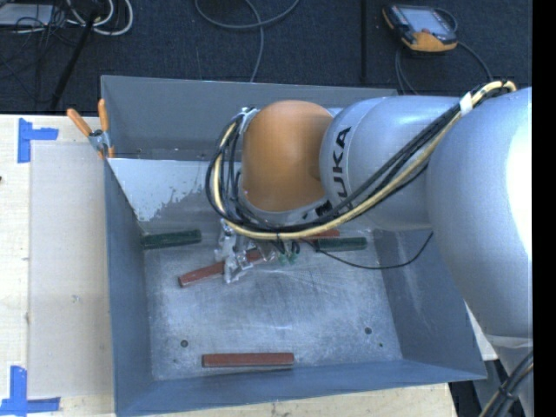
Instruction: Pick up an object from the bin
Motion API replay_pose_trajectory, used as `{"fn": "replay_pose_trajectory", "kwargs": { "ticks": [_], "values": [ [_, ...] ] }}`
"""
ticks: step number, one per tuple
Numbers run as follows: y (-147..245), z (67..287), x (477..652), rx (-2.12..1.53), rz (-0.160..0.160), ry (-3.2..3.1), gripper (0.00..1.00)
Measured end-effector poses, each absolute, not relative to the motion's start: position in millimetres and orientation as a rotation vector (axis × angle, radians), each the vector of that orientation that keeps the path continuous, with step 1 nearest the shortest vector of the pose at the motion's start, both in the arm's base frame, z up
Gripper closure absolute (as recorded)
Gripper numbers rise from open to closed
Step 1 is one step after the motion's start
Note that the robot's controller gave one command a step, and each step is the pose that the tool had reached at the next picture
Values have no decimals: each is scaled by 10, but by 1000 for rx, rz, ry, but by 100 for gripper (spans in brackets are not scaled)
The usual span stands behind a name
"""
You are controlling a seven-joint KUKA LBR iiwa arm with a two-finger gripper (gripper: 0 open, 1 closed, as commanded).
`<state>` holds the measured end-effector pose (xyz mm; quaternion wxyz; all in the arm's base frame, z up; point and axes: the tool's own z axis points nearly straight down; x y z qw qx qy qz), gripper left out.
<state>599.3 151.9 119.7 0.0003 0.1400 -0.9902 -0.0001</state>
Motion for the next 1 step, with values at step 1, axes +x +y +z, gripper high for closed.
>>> {"fn": "replay_pose_trajectory", "kwargs": {
  "ticks": [1],
  "values": [
    [1521, 1320, 5995, 439, -1, -3113, 100]
  ]
}}
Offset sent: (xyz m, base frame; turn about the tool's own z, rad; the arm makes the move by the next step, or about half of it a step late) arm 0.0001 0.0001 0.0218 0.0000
